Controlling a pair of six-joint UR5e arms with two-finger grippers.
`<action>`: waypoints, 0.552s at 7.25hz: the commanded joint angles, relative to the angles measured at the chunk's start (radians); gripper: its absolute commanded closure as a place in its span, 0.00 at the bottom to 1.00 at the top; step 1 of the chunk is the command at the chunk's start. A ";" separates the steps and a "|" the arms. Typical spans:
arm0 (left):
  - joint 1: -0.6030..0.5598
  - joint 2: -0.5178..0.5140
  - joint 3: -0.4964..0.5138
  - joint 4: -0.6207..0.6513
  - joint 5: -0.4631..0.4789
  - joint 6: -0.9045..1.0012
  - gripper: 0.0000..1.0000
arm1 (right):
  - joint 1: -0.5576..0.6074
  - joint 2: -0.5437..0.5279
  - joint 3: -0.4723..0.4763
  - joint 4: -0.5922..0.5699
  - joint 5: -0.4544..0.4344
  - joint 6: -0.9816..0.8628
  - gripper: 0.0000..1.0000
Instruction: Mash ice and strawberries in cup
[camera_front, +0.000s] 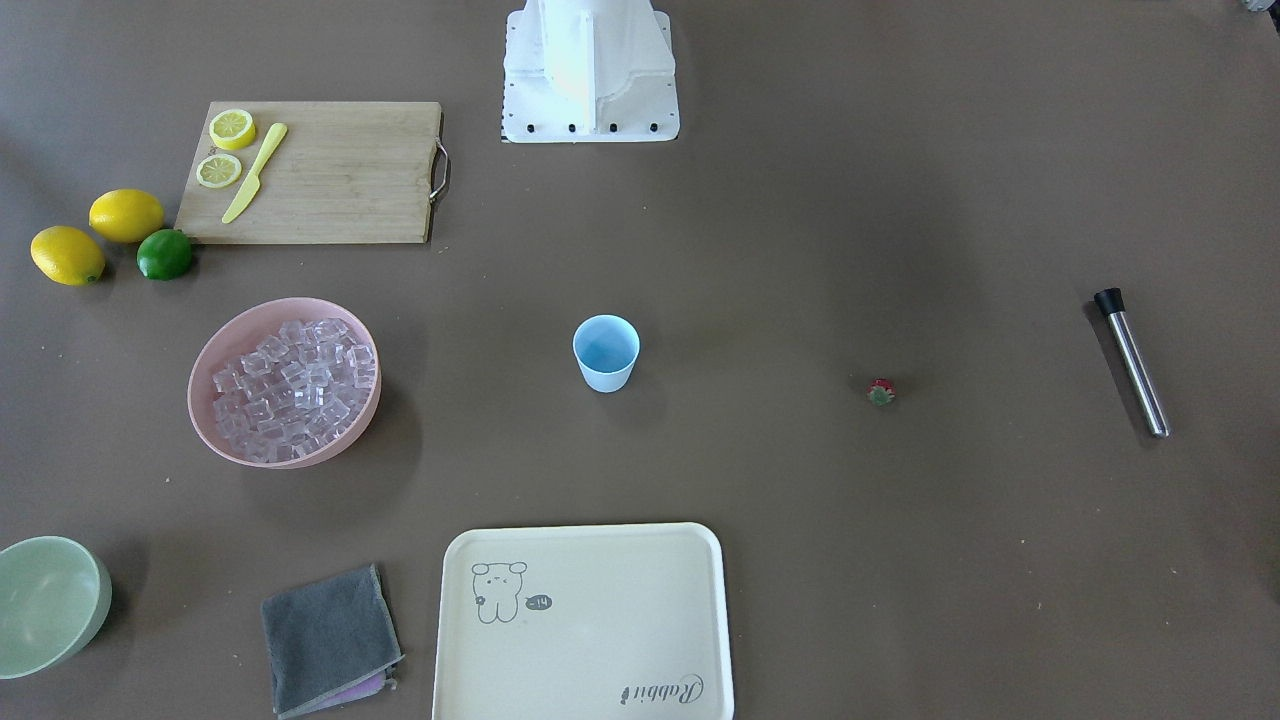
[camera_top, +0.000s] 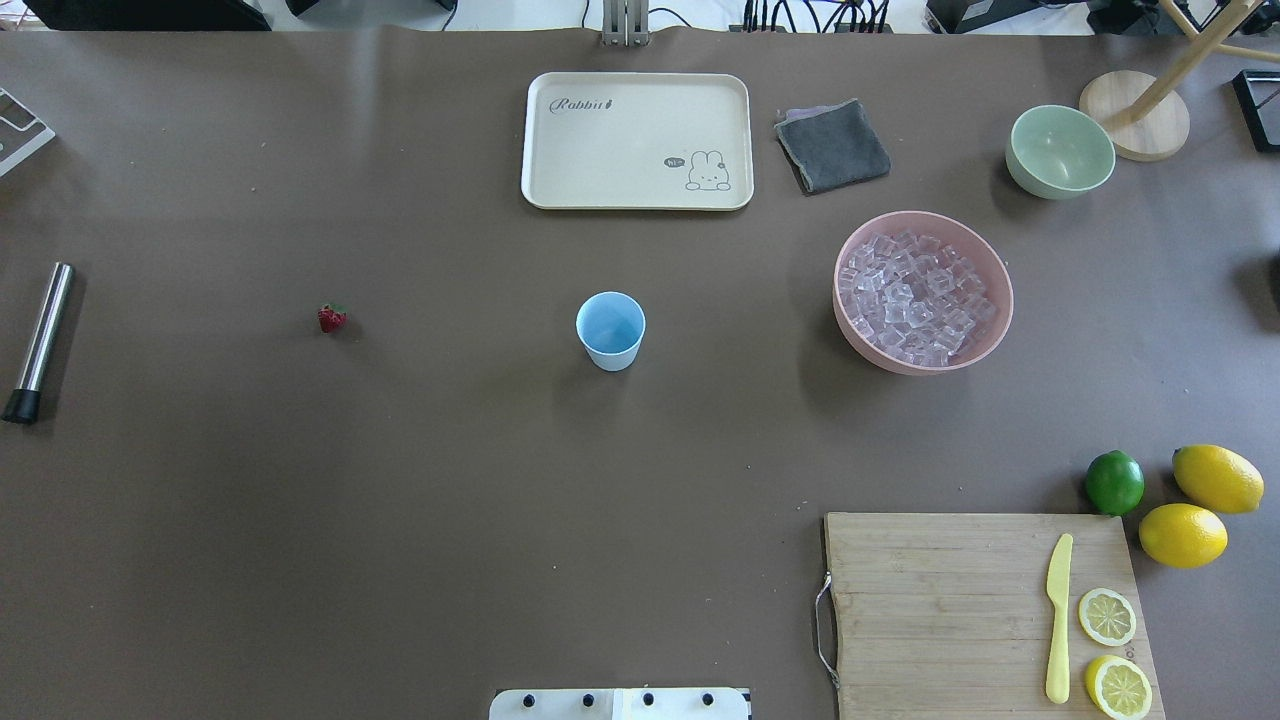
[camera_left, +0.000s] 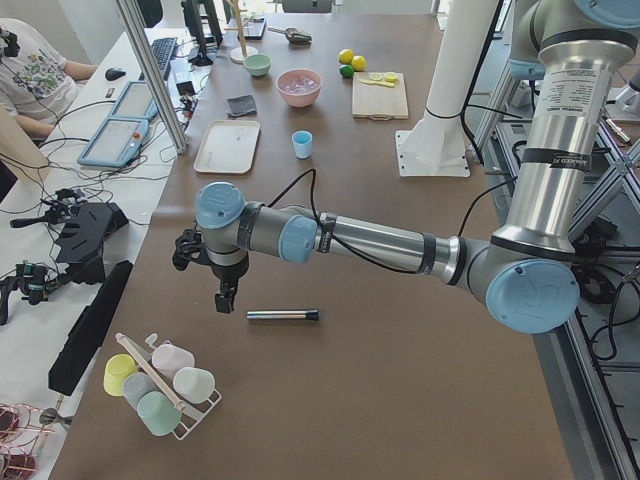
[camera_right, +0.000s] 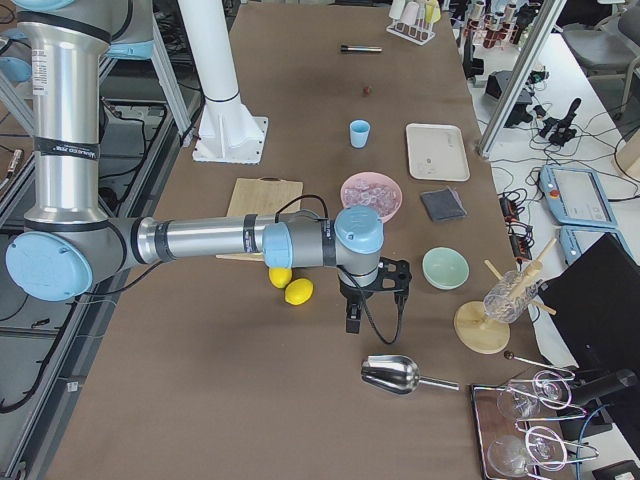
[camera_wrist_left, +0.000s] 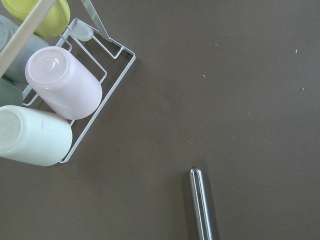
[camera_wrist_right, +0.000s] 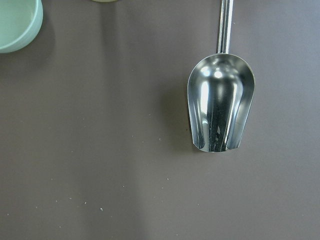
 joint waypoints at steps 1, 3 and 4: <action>0.001 0.006 0.022 -0.014 -0.009 0.004 0.02 | 0.000 -0.006 0.012 0.001 0.001 0.002 0.00; 0.001 0.006 0.019 -0.022 -0.009 -0.005 0.02 | -0.002 -0.003 0.024 0.001 0.011 0.002 0.00; 0.001 -0.005 0.016 -0.022 -0.005 -0.108 0.02 | -0.002 -0.006 0.058 0.001 0.018 0.003 0.01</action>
